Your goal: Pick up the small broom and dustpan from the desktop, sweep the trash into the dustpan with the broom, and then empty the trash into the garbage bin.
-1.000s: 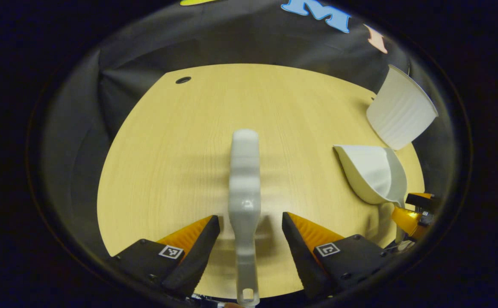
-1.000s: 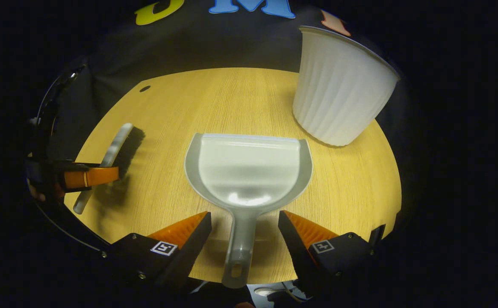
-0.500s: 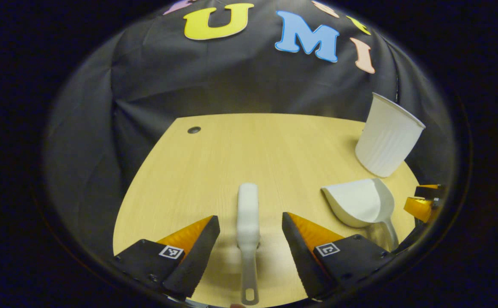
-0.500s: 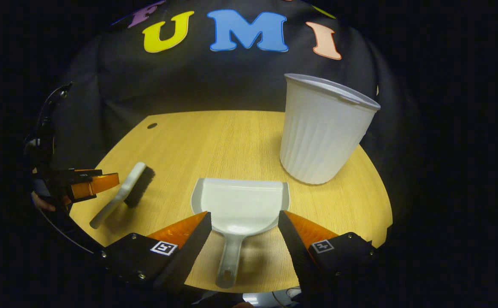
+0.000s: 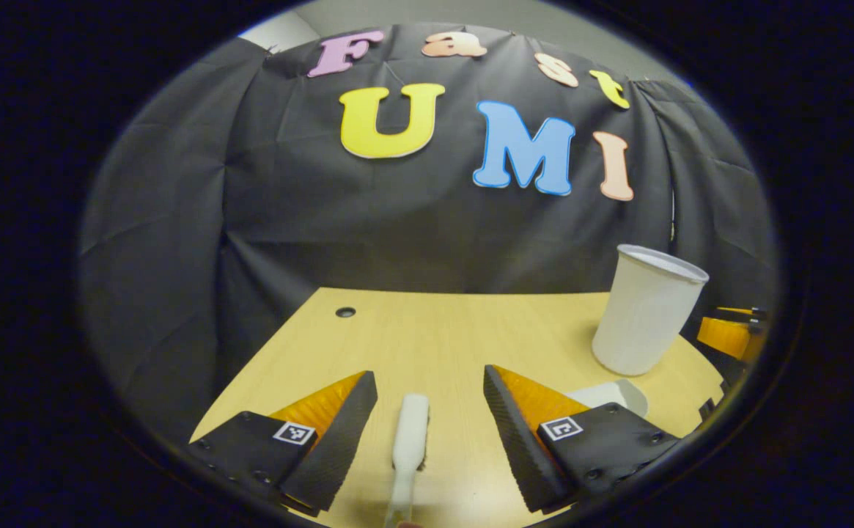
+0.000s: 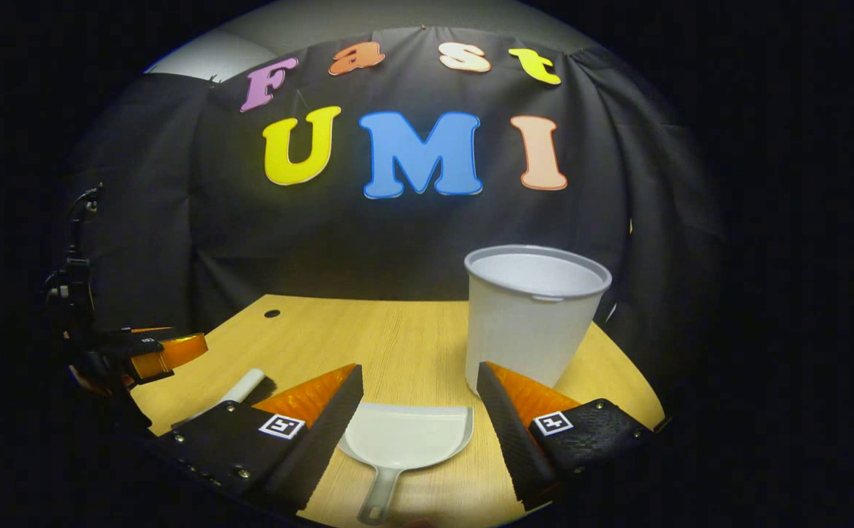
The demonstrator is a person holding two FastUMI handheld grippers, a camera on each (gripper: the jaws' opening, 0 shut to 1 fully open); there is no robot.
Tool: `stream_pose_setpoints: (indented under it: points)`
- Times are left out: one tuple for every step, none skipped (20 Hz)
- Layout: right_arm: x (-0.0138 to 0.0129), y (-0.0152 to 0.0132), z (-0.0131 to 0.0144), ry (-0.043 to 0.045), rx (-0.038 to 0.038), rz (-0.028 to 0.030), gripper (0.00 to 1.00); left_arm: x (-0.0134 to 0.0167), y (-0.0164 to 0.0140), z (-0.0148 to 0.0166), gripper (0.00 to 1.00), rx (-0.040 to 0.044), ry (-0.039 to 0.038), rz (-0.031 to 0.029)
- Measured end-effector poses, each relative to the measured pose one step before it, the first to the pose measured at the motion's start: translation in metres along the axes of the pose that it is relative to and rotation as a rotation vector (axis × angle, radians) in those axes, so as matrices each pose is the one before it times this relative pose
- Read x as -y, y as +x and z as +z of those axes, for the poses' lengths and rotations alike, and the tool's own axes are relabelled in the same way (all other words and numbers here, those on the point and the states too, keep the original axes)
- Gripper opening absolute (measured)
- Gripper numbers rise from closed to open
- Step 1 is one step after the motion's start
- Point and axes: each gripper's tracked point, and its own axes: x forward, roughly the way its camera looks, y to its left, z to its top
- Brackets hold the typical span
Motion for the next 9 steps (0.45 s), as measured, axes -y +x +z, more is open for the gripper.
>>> stream_pose_setpoints:
  points:
    - [0.00079, -0.00345, 0.00509, -0.0163, 0.02238, 0.00012, 0.98, 0.00246, -0.00498, 0.01116, 0.97, 0.03629, -0.01361, 0.00227]
    - [0.00004, -0.00221, 0.00562, -0.01351, 0.02386, 0.00231, 0.98, 0.00372, -0.00692, 0.01135, 0.96, 0.03346, -0.01215, -0.00237]
    - [-0.00034, -0.00131, 0.00521, -0.01212, 0.01988, 0.00717, 0.98, 0.00193, -0.00514, 0.00618, 0.96, 0.02816, -0.00612, 0.00517]
    - [-0.00014, -0.00022, 0.00569, -0.00758, 0.01799, 0.00723, 0.98, 0.00033, -0.0045, 0.00505, 0.96, 0.02267, 0.00086, 0.00299]
    - [0.00116, -0.00169, 0.00237, -0.00932, 0.0137, 0.00572, 0.98, -0.00016, -0.00479, 0.00597, 0.96, 0.02106, 0.00523, 0.007]
    - [0.00028, -0.00141, 0.00343, -0.01073, 0.02045, 0.00098, 0.98, 0.00023, -0.00567, 0.00597, 0.96, 0.01999, 0.00707, 0.00544]
    - [0.00093, -0.00104, 0.00525, -0.01487, 0.02507, -0.00506, 0.98, -0.0004, -0.00379, 0.005, 0.96, 0.01763, 0.00821, 0.01111]
    - [-0.00008, -0.00198, 0.00465, -0.01513, 0.01961, 0.00003, 0.98, 0.00058, -0.00342, 0.00526, 0.96, 0.01403, 0.00795, 0.01257]
    - [-0.00042, -0.00085, 0.00308, -0.01343, 0.01619, 0.00254, 0.97, 0.00107, -0.00267, 0.00456, 0.96, 0.00934, 0.00121, 0.00885]
